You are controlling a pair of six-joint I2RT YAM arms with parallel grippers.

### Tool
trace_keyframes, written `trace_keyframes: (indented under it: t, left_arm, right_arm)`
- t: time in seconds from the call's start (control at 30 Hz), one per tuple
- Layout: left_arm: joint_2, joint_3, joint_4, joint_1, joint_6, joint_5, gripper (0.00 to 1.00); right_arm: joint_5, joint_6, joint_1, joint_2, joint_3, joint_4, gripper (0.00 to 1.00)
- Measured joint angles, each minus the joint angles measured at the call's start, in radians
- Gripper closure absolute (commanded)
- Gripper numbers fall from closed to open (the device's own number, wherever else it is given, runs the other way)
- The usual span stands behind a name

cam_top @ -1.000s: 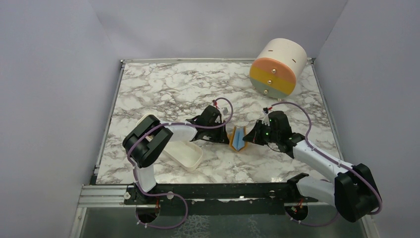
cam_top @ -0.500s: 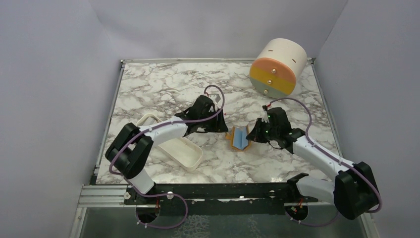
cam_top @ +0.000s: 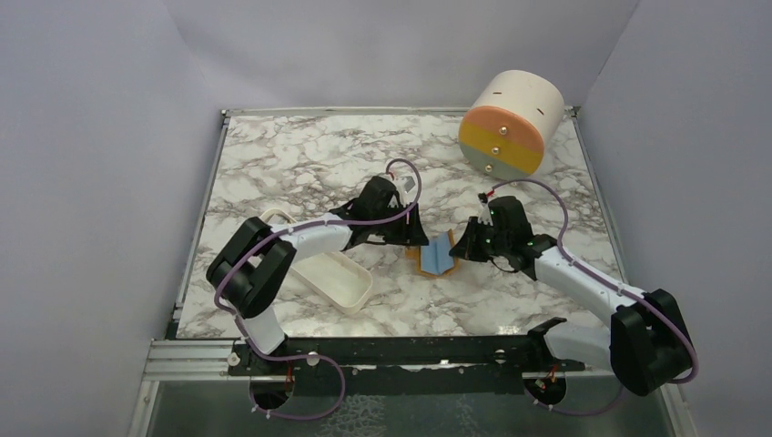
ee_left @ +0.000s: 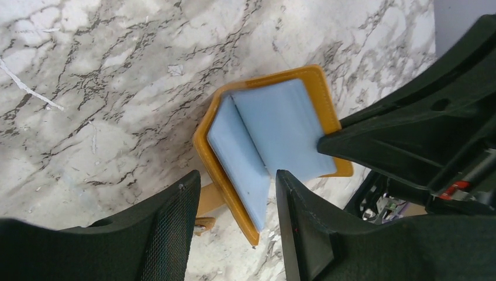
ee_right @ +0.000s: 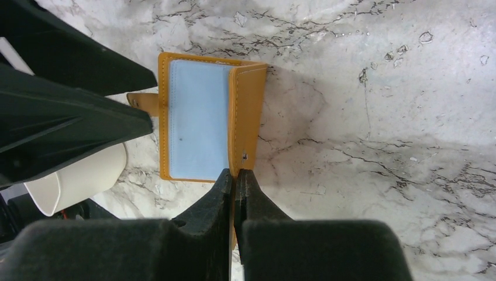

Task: Put the credit cards into the card holder
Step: Open the card holder at the center of the board.

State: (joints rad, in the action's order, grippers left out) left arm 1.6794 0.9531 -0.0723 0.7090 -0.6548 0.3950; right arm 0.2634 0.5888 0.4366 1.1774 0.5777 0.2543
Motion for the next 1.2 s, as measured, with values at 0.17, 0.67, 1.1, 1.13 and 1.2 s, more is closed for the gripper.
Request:
trace_keyframes:
  t: [0.17,0.67,1.1,1.13,1.2]
  left_arm:
    - [0.069,0.0,-0.007,0.0,0.018,0.008,0.47]
    - [0.084,-0.014,-0.02,0.0,0.035,0.018,0.94]
    - [0.084,-0.048,-0.077,0.0,-0.013,0.052,1.0]
    - [0.082,-0.049,-0.077,0.0,-0.028,0.061,1.0]
    - [0.078,-0.051,-0.077,0.0,-0.036,0.064,1.0]
  right_arm:
    - [0.003,0.0,0.0,0.0,-0.005,-0.007,0.92]
    - [0.006,0.036,0.0,-0.036,-0.038,-0.014,0.8]
    - [-0.166,0.019,0.0,-0.098,0.107,0.208,0.64]
    - [-0.185,0.014,0.0,-0.107,0.132,0.227,0.64]
    - [-0.209,-0.002,0.0,-0.131,0.172,0.258,0.64]
